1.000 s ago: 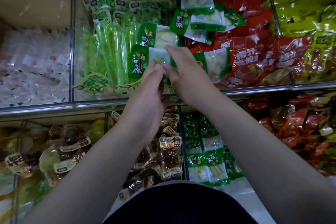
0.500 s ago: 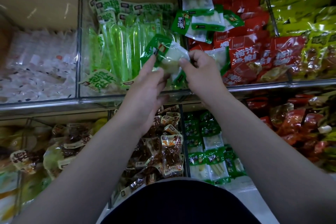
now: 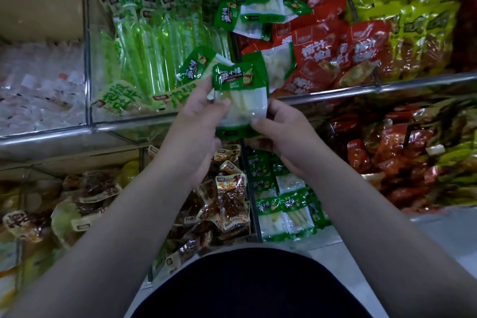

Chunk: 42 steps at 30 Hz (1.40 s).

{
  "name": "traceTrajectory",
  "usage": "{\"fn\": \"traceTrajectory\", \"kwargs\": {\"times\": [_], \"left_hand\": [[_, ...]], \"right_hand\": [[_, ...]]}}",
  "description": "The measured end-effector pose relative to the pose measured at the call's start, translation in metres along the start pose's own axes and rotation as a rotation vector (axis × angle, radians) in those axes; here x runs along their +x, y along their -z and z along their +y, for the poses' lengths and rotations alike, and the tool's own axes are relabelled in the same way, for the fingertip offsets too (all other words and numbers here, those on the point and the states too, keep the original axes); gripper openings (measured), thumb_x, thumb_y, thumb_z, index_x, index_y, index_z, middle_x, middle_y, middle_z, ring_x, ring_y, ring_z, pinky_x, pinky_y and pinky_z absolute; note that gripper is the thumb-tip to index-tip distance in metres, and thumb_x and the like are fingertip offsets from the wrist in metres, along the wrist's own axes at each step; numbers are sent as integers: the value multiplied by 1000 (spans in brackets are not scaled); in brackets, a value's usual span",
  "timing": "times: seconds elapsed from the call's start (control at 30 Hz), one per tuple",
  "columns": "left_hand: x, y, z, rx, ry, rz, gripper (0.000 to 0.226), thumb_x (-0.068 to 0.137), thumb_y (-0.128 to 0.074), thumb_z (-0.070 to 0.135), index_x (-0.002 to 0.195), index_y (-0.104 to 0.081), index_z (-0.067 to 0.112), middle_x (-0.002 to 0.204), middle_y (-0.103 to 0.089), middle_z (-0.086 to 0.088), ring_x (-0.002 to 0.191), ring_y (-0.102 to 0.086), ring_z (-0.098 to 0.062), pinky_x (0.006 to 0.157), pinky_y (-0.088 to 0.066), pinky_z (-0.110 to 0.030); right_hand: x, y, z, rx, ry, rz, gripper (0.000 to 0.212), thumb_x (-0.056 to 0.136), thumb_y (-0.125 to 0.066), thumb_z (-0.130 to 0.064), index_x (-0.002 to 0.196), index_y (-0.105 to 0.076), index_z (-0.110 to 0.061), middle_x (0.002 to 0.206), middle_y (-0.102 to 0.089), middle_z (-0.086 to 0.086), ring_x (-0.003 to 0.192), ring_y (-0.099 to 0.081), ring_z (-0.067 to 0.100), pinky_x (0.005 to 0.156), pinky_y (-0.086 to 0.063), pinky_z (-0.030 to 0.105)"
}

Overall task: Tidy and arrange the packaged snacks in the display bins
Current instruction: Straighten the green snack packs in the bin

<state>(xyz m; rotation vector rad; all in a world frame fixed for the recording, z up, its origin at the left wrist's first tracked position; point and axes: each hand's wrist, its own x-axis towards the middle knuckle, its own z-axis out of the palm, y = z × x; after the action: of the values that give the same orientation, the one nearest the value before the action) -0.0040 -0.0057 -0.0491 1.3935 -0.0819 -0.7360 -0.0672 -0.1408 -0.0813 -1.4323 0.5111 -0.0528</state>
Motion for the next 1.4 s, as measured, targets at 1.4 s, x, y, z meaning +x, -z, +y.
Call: {"fn": "traceTrajectory", "kwargs": {"times": [1.4], "left_hand": [[-15, -78, -184, 109, 475, 60, 32, 99, -49, 12, 130, -56, 8, 122, -65, -11, 97, -61, -16, 71, -51, -26]], "right_hand": [[-74, 120, 149, -311, -366, 71, 59, 96, -58, -32, 148, -32, -26, 125, -49, -2, 114, -51, 18, 98, -44, 38]]}}
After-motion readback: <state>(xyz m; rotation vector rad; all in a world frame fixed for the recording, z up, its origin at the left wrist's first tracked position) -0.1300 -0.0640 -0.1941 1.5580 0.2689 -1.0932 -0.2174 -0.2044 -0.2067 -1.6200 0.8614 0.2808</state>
